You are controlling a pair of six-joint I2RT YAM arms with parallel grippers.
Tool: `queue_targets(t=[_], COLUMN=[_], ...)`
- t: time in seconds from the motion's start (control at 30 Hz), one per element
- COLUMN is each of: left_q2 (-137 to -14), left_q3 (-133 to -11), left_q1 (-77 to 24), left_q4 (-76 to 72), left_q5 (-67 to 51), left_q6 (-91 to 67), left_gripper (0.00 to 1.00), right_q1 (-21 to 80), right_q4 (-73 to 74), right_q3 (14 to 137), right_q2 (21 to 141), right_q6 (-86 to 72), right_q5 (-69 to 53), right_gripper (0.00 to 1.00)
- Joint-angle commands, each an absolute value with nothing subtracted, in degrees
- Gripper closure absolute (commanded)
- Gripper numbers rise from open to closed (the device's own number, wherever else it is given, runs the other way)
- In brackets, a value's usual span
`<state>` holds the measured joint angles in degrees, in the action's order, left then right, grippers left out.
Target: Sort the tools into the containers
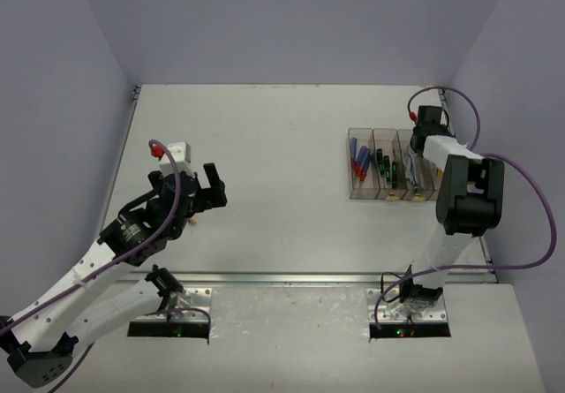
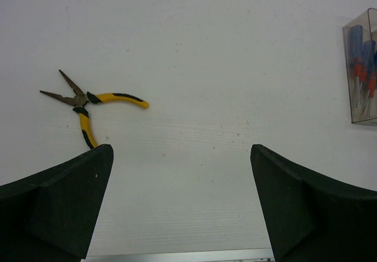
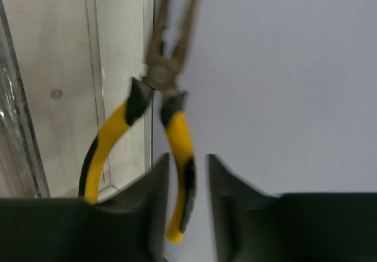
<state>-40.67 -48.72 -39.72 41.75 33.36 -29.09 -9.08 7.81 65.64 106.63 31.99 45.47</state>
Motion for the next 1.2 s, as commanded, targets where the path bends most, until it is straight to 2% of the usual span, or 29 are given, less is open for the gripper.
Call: queue_targets(t=[0.0,0.2,0.47,0.53,0.57,0.6,0.63,0.8,0.9,1.0,1.17], left_q2=[-40.9,-41.6,-43.9,-45.0,-45.5,-46.0,-47.3,-53.6,-56.9,-60.9,-65.7], left_q3=[-48.7,-48.7,-49.5,-50.0,-50.0,-50.5,-50.8,-52.7,-54.6,-54.8,-54.1], left_q1=[-40.2,-40.2,-40.0,-39.6,-39.5,-38.3,-37.3,-26.3,-19.6,-14.4,-5.9], left_q4=[38.9,38.9,41.1,41.9,42.1,42.5,43.5,44.3,45.5,47.1,50.3], left_q5=[32.1,31.9,36.6,38.0,38.7,39.4,40.1,34.9,28.6,24.2,22.7], left_q6=[-28.0,-27.7,-29.9,-30.9,-31.0,-31.8,-32.2,-33.6,-40.0,-48.1,-58.6], left_gripper=[0.00,0.00,0.00,0.00,0.00,0.00,0.00,0.00,0.00,0.00,0.00], right_q1=[-9.1,-8.9,-7.2,-5.7,-5.6,-4.2,-2.1,5.7,8.9,8.9,8.8], right_q4=[10.3,13.7,22.6,24.9,26.1,26.8,27.3,28.4,28.5,22.0,12.7], right_q3=[69.8,70.8,77.3,79.7,79.8,80.5,80.5,77.4,73.3,63.9,52.3], right_q2=[104.9,102.8,95.0,93.5,92.8,91.9,90.0,84.2,79.4,71.4,61.3], right_q6=[25.1,20.0,8.5,4.8,4.6,2.4,1.5,-3.8,-9.6,-15.0,-26.4], right_q5=[44.0,40.7,32.2,31.9,31.5,30.8,29.3,21.6,9.0,-9.3,-21.1], right_gripper=[0.61,0.48,0.48,0.38,0.28,0.07,0.01,0.01,0.01,0.01,0.01])
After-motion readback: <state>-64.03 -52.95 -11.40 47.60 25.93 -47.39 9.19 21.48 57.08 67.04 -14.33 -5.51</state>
